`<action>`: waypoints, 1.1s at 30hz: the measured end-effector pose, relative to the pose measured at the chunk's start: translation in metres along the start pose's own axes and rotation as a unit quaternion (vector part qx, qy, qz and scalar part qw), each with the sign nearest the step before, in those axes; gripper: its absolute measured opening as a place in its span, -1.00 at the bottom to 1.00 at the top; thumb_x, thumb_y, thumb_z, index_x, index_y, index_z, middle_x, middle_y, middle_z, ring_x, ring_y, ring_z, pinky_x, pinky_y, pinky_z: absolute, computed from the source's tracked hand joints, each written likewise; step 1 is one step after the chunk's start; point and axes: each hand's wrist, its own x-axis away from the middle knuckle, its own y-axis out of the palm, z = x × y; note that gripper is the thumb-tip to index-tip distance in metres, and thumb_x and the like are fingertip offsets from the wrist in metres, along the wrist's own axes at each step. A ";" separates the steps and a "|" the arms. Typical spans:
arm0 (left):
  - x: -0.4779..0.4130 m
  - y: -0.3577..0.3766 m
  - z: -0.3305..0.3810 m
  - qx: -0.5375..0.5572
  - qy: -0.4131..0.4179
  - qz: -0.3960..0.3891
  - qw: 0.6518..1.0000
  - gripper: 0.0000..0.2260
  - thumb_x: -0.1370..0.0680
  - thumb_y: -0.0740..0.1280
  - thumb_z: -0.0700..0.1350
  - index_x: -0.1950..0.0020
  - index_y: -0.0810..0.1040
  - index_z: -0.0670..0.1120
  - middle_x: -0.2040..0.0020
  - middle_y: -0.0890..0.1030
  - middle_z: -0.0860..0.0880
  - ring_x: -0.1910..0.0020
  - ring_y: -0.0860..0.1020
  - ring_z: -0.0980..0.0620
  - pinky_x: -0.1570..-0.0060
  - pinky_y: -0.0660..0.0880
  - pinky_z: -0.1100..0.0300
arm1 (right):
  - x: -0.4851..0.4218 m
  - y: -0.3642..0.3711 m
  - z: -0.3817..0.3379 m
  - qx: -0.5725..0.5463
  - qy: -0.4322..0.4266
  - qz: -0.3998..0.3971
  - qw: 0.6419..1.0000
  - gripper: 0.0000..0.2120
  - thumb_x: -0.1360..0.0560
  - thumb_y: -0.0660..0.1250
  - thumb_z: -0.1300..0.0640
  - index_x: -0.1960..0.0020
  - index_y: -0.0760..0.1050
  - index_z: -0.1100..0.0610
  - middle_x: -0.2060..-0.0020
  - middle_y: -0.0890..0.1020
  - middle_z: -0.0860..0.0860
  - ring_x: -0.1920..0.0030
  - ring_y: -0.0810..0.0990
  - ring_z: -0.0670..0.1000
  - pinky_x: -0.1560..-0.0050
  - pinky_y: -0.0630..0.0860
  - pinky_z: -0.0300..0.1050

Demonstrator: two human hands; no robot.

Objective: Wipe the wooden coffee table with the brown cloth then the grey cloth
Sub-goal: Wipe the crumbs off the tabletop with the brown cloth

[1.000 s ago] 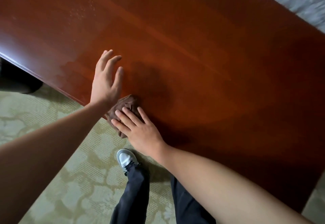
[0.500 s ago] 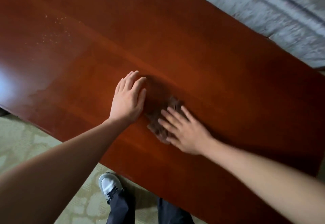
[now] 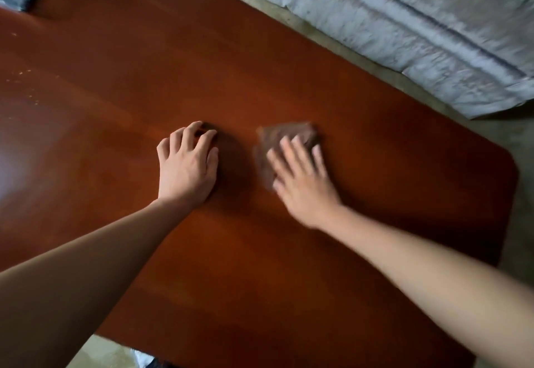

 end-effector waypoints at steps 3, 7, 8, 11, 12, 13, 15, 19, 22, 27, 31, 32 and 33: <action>-0.017 0.005 0.024 0.000 0.037 -0.016 0.999 -0.59 -0.69 0.09 0.07 -0.46 0.49 -0.03 -0.49 0.44 -0.10 -0.46 0.35 -0.20 -0.42 0.25 -0.24 | 0.041 0.005 -0.004 -0.014 -0.107 -0.021 0.994 -0.41 -0.74 -0.02 -0.16 -0.71 -0.06 -0.06 -0.71 -0.06 0.06 -0.69 -0.18 0.10 -0.65 -0.12 0.27; -0.035 0.019 0.058 -0.016 0.088 -0.042 0.995 -0.58 -0.68 0.10 0.09 -0.46 0.49 -0.02 -0.48 0.43 -0.10 -0.45 0.35 -0.21 -0.41 0.25 -0.24 | 0.039 0.009 0.031 -0.024 -0.078 -0.009 0.997 -0.42 -0.75 -0.03 -0.16 -0.71 -0.07 -0.08 -0.71 -0.09 0.01 -0.69 -0.20 0.05 -0.66 -0.12 0.24; -0.038 0.023 0.066 -0.020 0.094 -0.046 0.994 -0.58 -0.68 0.10 0.09 -0.45 0.49 -0.02 -0.47 0.43 -0.10 -0.44 0.35 -0.21 -0.40 0.25 -0.25 | 0.038 0.008 0.040 -0.030 -0.069 -0.005 0.997 -0.43 -0.75 -0.04 -0.15 -0.71 -0.08 -0.08 -0.71 -0.09 0.01 -0.69 -0.20 0.04 -0.66 -0.13 0.22; -0.044 0.037 0.102 -0.028 0.106 -0.051 0.993 -0.58 -0.66 0.11 0.09 -0.45 0.50 -0.03 -0.44 0.43 -0.11 -0.39 0.37 -0.24 -0.38 0.26 -0.28 | 0.041 0.013 0.098 -0.023 0.004 0.027 0.999 -0.43 -0.73 -0.07 -0.13 -0.71 -0.03 -0.06 -0.70 0.00 0.01 -0.70 -0.09 0.05 -0.66 -0.07 0.21; -0.047 0.041 0.114 -0.033 0.111 -0.053 0.992 -0.58 -0.66 0.11 0.10 -0.44 0.49 -0.03 -0.43 0.43 -0.11 -0.38 0.37 -0.24 -0.38 0.27 -0.28 | 0.042 0.016 0.127 -0.016 0.062 0.035 0.997 -0.43 -0.72 -0.07 -0.13 -0.70 0.01 -0.04 -0.70 0.05 0.02 -0.69 -0.03 0.08 -0.64 0.01 0.25; -0.049 0.045 0.124 -0.037 0.118 -0.056 0.991 -0.57 -0.66 0.11 0.10 -0.45 0.49 -0.03 -0.43 0.43 -0.11 -0.38 0.37 -0.23 -0.37 0.27 -0.28 | 0.045 0.018 0.160 -0.019 0.142 0.033 0.989 -0.42 -0.70 -0.09 -0.12 -0.70 0.03 -0.03 -0.70 0.07 0.03 -0.69 0.01 0.10 -0.62 0.07 0.28; -0.053 0.052 0.140 -0.042 0.131 -0.056 0.989 -0.59 -0.67 0.11 0.10 -0.45 0.47 -0.02 -0.42 0.42 -0.10 -0.38 0.36 -0.22 -0.38 0.26 -0.28 | 0.062 0.020 0.234 -0.072 0.341 0.025 0.937 -0.42 -0.71 -0.11 -0.12 -0.71 0.01 -0.02 -0.70 0.03 0.04 -0.69 -0.01 0.13 -0.61 0.03 0.30; -0.055 0.068 0.158 -0.024 0.100 -0.039 0.994 -0.68 -0.68 0.22 0.02 -0.43 0.44 -0.02 -0.42 0.37 -0.12 -0.38 0.32 -0.25 -0.42 0.20 -0.30 | 0.092 0.017 0.305 -0.184 0.544 -0.031 0.818 -0.41 -0.74 -0.11 -0.12 -0.72 -0.12 -0.01 -0.71 -0.13 0.06 -0.69 -0.16 0.10 -0.64 -0.17 0.22; -0.050 0.072 0.161 -0.011 0.081 -0.032 0.996 -0.67 -0.68 0.24 0.00 -0.44 0.42 -0.02 -0.46 0.34 -0.13 -0.42 0.28 -0.27 -0.46 0.16 -0.30 | 0.072 0.022 0.262 -0.180 0.521 0.019 0.834 -0.41 -0.73 -0.08 -0.09 -0.72 -0.04 0.05 -0.70 -0.04 0.13 -0.69 -0.09 0.18 -0.64 -0.12 0.23; -0.053 0.062 0.153 0.033 0.098 -0.021 0.994 -0.64 -0.68 0.12 0.02 -0.42 0.49 -0.04 -0.38 0.43 -0.12 -0.32 0.35 -0.25 -0.36 0.27 -0.27 | 0.033 0.014 0.125 -0.113 0.225 0.075 0.965 -0.38 -0.65 0.00 -0.11 -0.67 0.19 0.06 -0.66 0.19 0.15 -0.66 0.10 0.24 -0.60 0.07 0.31; -0.051 0.051 0.138 0.127 -0.001 0.064 0.990 -0.64 -0.64 0.12 -0.08 -0.32 0.52 -0.21 -0.24 0.50 -0.30 -0.20 0.45 -0.35 -0.19 0.37 -0.25 | -0.017 0.004 0.054 -0.144 0.117 0.065 0.981 -0.40 -0.68 0.05 -0.13 -0.69 0.11 -0.03 -0.70 0.06 0.03 -0.69 -0.08 0.11 -0.64 -0.14 0.22; -0.049 0.048 0.134 0.136 -0.026 0.079 0.987 -0.65 -0.64 0.12 -0.08 -0.30 0.52 -0.23 -0.22 0.51 -0.31 -0.20 0.45 -0.36 -0.18 0.37 -0.25 | -0.033 0.000 0.052 -0.139 0.111 0.065 0.982 -0.40 -0.68 0.05 -0.14 -0.69 0.09 -0.05 -0.70 0.04 0.00 -0.69 -0.11 0.09 -0.64 -0.15 0.20; -0.047 0.047 0.132 0.135 -0.040 0.086 0.986 -0.65 -0.63 0.12 -0.08 -0.29 0.52 -0.22 -0.20 0.51 -0.32 -0.20 0.45 -0.36 -0.18 0.36 -0.26 | -0.047 -0.004 0.054 -0.130 0.103 0.062 0.984 -0.40 -0.68 0.05 -0.15 -0.69 0.08 -0.07 -0.70 0.04 -0.02 -0.69 -0.11 0.07 -0.64 -0.15 0.19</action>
